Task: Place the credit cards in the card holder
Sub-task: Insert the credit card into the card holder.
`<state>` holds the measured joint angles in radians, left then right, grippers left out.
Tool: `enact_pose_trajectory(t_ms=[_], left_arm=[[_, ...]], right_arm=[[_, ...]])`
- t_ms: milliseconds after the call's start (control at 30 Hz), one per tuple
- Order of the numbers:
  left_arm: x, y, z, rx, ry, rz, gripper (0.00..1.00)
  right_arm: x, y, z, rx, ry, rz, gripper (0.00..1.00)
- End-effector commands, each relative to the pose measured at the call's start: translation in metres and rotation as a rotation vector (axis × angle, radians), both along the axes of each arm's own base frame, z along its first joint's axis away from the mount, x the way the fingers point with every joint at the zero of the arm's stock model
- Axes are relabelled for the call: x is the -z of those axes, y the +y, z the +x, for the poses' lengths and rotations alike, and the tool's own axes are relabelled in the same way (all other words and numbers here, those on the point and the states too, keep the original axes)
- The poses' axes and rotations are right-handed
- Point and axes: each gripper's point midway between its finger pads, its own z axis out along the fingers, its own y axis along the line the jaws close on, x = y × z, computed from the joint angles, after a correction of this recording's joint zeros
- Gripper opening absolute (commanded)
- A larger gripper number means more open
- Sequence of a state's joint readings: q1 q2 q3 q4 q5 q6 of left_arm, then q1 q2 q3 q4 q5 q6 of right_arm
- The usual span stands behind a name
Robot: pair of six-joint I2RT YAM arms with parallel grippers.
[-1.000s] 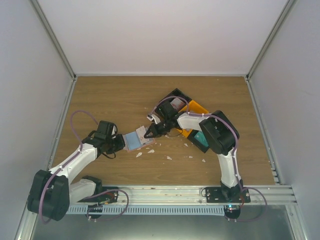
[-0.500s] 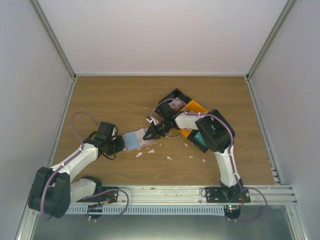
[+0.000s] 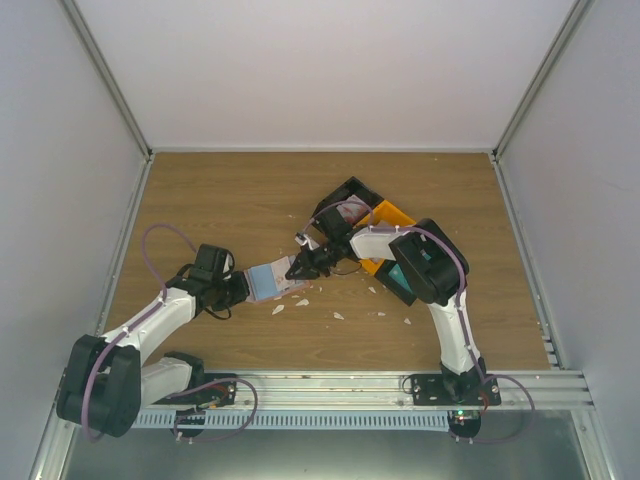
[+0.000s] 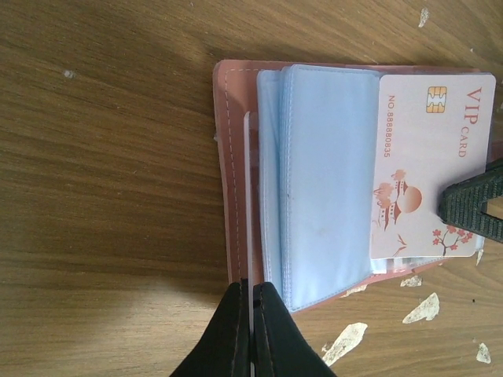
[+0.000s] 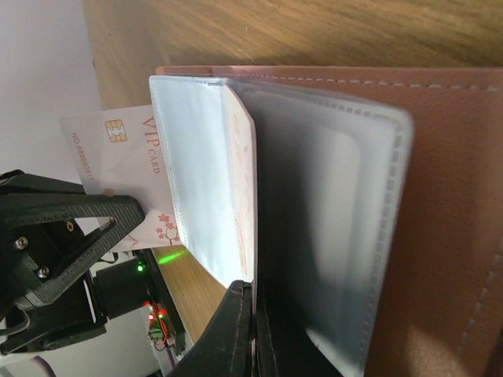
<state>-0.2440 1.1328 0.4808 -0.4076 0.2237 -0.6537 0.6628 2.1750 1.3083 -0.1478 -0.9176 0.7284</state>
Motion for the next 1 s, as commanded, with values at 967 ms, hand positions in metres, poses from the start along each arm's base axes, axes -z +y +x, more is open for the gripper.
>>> enact_pose_trajectory(t_ms=[967], left_arm=[[0.003,-0.005,0.000,0.029,-0.028,-0.031,0.00]], right_arm=[[0.006,0.038,-0.017,-0.044,-0.029,-0.005,0.01]])
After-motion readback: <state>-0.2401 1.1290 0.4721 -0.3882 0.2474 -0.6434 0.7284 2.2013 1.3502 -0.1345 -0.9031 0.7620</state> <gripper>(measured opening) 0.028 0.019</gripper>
